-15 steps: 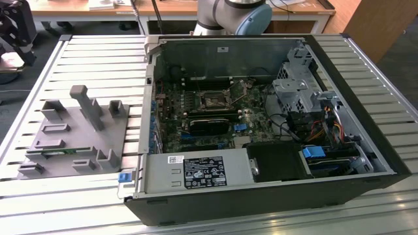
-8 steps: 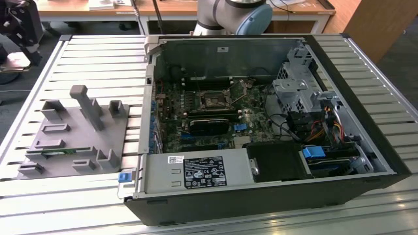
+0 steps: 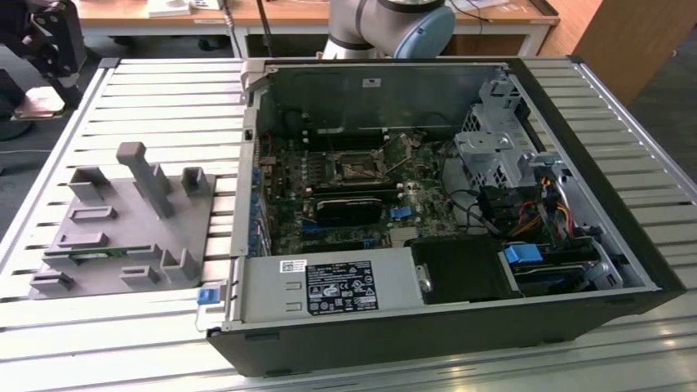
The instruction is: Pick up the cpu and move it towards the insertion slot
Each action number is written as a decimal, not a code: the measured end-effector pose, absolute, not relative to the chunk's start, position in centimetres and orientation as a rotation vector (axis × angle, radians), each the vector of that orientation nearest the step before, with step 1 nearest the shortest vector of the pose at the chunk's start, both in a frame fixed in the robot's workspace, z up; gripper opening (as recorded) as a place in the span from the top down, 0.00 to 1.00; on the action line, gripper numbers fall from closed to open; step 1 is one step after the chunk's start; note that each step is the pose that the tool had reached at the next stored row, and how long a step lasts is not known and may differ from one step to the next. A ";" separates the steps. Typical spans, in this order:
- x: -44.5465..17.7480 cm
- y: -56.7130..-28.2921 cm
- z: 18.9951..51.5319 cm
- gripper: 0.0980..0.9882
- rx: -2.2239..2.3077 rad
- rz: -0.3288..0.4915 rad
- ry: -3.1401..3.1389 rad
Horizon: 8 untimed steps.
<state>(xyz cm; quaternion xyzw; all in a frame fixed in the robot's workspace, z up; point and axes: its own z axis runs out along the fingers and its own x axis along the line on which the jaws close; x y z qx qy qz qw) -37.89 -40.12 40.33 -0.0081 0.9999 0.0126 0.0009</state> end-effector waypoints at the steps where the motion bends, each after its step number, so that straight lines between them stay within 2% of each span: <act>1: -37.7 -40.1 40.3 0.50 -0.025 0.040 3.139; 8: -36.7 -40.1 40.3 0.50 -0.025 0.040 3.139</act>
